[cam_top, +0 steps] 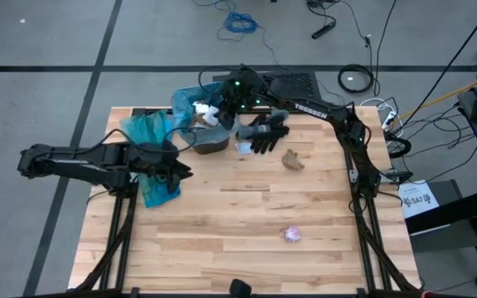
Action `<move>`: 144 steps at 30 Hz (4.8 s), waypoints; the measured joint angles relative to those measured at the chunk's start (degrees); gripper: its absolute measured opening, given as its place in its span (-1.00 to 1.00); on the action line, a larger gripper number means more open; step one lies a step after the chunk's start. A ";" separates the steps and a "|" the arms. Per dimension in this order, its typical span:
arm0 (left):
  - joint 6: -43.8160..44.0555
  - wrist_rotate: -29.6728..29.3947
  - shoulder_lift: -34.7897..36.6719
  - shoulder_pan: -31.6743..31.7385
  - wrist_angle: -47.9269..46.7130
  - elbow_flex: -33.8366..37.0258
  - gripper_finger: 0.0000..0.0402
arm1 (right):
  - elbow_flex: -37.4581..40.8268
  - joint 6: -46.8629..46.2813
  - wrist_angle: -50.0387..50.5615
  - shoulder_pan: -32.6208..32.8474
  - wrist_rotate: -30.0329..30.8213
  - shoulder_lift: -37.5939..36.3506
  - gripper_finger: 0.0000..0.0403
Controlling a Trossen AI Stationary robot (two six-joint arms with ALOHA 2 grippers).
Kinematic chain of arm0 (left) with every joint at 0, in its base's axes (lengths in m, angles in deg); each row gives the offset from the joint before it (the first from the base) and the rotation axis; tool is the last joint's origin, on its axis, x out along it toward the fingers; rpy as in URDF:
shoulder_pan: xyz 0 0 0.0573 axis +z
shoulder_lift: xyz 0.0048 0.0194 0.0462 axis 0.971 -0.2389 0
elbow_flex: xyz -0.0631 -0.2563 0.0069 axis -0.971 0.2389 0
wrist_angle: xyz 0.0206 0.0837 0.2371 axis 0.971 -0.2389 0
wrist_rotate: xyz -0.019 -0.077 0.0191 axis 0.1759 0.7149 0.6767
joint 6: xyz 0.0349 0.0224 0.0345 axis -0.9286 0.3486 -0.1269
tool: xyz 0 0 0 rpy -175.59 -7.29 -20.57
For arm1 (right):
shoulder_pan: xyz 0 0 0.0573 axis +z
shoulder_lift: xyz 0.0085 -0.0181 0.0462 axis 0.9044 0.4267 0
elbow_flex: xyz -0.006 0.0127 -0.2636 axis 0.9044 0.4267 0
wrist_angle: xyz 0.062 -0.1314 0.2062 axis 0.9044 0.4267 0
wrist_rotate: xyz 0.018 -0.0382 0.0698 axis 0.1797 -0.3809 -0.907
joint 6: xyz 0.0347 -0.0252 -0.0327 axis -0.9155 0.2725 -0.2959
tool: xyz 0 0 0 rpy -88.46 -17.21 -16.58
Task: Place trash/remove bag and relplace
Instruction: Put the white cardboard into the trash bin, then put the pink plastic into the trash bin, then put the brown napkin into the trash bin
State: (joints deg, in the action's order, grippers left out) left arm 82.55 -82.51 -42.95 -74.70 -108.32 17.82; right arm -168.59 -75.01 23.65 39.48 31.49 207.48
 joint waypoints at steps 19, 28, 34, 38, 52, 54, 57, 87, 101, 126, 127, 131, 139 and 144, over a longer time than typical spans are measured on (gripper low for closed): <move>2.90 0.47 -1.09 0.02 0.01 0.00 -0.40 | -0.02 -8.94 38.02 -0.75 11.81 -14.82 -0.11; 5.41 0.51 -1.09 0.01 -0.20 0.00 -0.40 | 24.33 -28.84 35.10 14.49 19.89 -24.63 -0.22; 2.51 4.49 -1.09 0.00 -0.27 0.00 -0.40 | 48.50 -55.62 23.39 26.97 19.72 -35.21 -0.22; 1.28 5.87 -1.09 0.00 -0.52 0.00 -0.40 | 58.41 -75.17 15.56 37.04 19.49 -39.77 -0.22; 0.97 7.38 -1.09 0.00 -0.67 -0.01 -0.40 | 68.78 -105.56 1.19 56.84 19.49 -37.16 -0.02; 1.05 8.36 -1.07 0.01 -0.67 0.00 -0.40 | 68.78 -105.68 0.60 57.52 19.53 -35.78 0.07; 1.38 8.98 -1.07 0.02 -0.65 -0.01 -0.40 | 68.78 -104.75 -0.27 58.18 19.73 -33.55 0.22; 1.49 6.93 -1.09 0.00 0.40 0.00 -0.40 | 59.90 -49.10 -8.32 26.44 15.43 -36.85 -0.94; 1.49 5.10 -1.07 0.02 1.75 0.00 -0.40 | 30.98 -10.30 -12.84 4.06 5.91 -25.34 -0.93; 1.52 4.70 -1.06 0.00 6.26 0.00 -0.40 | -3.45 -0.19 -13.48 -3.19 -8.62 5.80 -0.04; 1.51 4.26 -1.06 0.00 6.26 0.00 -0.40 | -3.45 0.27 -13.51 -3.23 -8.62 5.68 0.02; 1.49 2.51 -1.06 0.00 6.24 0.00 -0.40 | -3.45 1.04 -13.79 -4.76 -8.06 3.78 0.20; 1.45 0.84 -1.06 0.01 6.19 0.00 -0.40 | -3.45 2.63 -4.24 -11.37 -6.86 -2.11 0.31; 1.43 0.84 -1.06 0.02 6.11 0.00 -0.40 | -3.50 2.58 10.33 -16.61 -6.95 -5.04 0.31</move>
State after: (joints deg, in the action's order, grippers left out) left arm 83.97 -81.66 -44.02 -74.68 -102.21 17.82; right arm -172.09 -72.44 33.98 22.87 24.54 202.44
